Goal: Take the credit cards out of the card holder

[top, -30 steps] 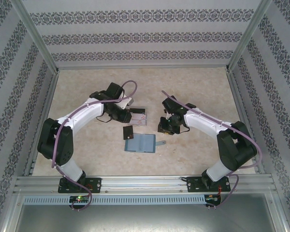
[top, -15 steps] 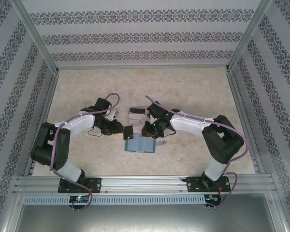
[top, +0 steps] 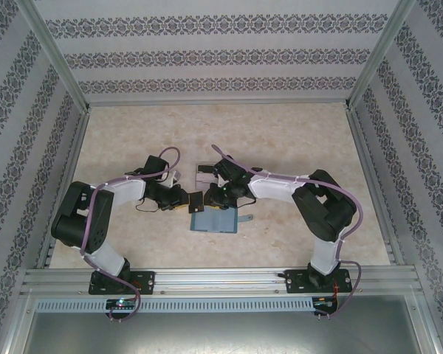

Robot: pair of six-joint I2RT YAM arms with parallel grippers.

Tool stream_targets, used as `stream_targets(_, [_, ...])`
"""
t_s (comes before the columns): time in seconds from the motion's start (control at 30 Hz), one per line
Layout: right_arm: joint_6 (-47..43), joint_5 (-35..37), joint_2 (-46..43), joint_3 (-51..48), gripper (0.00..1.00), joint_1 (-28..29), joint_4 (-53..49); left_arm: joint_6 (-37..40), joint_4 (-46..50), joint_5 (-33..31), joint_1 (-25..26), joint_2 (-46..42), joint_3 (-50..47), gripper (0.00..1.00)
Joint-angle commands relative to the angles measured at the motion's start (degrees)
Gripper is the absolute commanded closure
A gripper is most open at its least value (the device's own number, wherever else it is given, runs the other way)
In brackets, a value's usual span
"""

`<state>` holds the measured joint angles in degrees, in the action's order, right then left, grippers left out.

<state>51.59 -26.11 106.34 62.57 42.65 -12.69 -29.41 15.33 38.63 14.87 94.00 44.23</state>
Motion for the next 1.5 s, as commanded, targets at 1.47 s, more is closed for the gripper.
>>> stream_targets(1.47, [1.17,-2.14,-5.83,-1.78,0.96,3.16,5.71,-4.07,-3.57,2.86,-5.09,-17.06,-2.88,0.81])
